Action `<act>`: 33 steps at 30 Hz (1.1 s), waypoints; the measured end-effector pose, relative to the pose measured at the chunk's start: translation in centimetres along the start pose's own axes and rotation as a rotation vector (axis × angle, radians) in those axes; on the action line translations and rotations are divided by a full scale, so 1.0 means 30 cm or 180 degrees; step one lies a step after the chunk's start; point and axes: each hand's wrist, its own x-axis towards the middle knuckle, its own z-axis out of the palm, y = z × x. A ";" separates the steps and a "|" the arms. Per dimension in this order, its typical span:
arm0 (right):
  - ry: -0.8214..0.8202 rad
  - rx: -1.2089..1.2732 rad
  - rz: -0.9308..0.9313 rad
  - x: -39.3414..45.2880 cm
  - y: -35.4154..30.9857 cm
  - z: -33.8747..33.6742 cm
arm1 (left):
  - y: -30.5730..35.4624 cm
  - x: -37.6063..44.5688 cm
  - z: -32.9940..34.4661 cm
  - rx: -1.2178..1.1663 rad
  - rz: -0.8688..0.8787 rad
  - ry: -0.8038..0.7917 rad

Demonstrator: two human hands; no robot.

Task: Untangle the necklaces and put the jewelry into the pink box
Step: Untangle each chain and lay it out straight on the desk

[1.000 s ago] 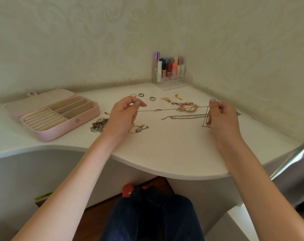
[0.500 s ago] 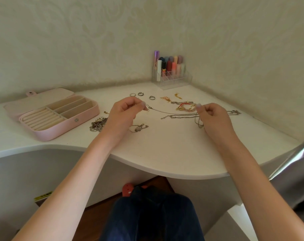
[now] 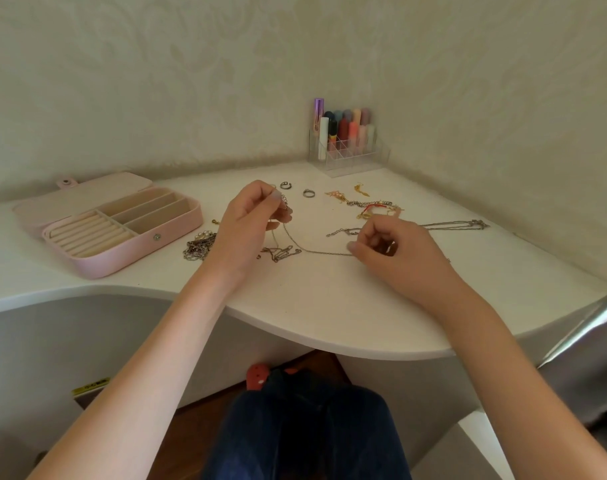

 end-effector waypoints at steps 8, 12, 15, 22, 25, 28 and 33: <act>-0.0065 -0.0230 -0.0311 0.034 -0.046 0.043 | 0.012 -0.008 0.010 -0.0053 -0.0066 -0.0238; -0.0469 0.0301 -0.0128 0.113 -0.105 0.075 | 0.017 -0.013 0.011 -0.0084 -0.0058 -0.0457; -0.0912 0.0646 0.0037 0.134 -0.128 0.100 | 0.022 -0.019 0.010 -0.0093 -0.0047 -0.0489; -0.0922 0.1387 0.0250 0.130 -0.103 0.082 | 0.019 -0.017 0.008 0.0292 -0.0060 -0.0388; -0.0953 0.1564 0.0491 0.133 -0.106 0.073 | 0.019 -0.019 0.008 0.0389 -0.0019 -0.0411; -0.0975 0.1790 0.0563 0.136 -0.107 0.071 | 0.017 -0.018 0.006 0.0422 0.0037 -0.0427; -0.0865 0.1734 0.0586 0.133 -0.108 0.066 | 0.019 -0.020 0.008 0.0473 0.0132 -0.0468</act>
